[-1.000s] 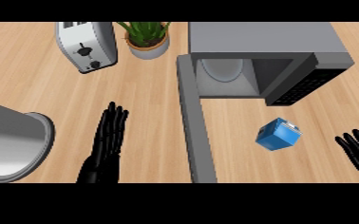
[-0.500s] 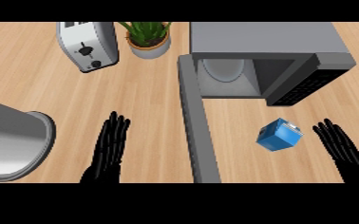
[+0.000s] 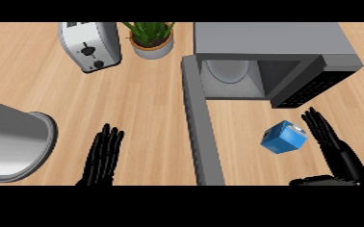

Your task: Pick up the milk, place it into the microwave and close the microwave

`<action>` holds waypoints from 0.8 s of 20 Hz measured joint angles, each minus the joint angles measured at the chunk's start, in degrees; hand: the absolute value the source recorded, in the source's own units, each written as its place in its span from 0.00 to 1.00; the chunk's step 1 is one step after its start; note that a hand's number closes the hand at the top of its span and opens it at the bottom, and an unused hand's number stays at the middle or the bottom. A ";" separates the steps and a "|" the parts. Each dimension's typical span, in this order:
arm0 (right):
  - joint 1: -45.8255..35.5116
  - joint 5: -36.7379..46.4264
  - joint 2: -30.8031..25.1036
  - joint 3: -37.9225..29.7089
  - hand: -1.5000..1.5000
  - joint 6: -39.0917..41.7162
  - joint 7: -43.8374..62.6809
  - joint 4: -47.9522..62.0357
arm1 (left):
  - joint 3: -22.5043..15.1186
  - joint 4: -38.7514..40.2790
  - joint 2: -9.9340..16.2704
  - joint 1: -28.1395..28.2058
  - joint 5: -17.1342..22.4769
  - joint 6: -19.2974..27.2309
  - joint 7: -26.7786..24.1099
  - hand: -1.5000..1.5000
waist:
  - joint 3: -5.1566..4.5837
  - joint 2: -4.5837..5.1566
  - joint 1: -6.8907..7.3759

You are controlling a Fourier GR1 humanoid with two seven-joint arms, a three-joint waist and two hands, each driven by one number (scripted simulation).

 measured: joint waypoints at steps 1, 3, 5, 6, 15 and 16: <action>-0.85 0.58 -0.12 0.28 0.00 -0.89 -1.10 1.80 | 0.03 -1.23 0.56 0.83 0.35 -0.09 0.30 0.00 | -0.01 0.00 0.03; -3.82 1.31 -0.77 0.18 0.00 -2.58 -2.99 6.27 | 2.58 -0.96 2.25 1.32 2.84 -1.97 -0.93 0.00 | 0.01 0.04 0.14; -6.15 2.36 -0.90 0.62 0.00 -4.38 -4.98 10.38 | 3.34 -1.04 2.86 1.63 3.73 -2.70 -1.46 0.00 | -0.01 0.04 0.15; -7.65 2.76 -0.92 0.72 0.00 -5.20 -5.69 12.62 | 3.37 -1.34 3.34 2.62 4.17 -3.20 -2.08 0.00 | 0.01 0.05 0.22; -16.12 4.28 0.08 0.52 1.00 -11.08 -12.97 29.08 | 7.45 -2.71 5.97 3.34 7.61 -5.82 -1.97 0.00 | -0.01 0.13 0.41; -17.08 4.49 -0.12 0.37 1.00 -11.64 -13.44 30.67 | 7.75 -3.27 6.35 4.04 8.00 -6.24 -2.29 0.00 | -0.03 0.10 0.46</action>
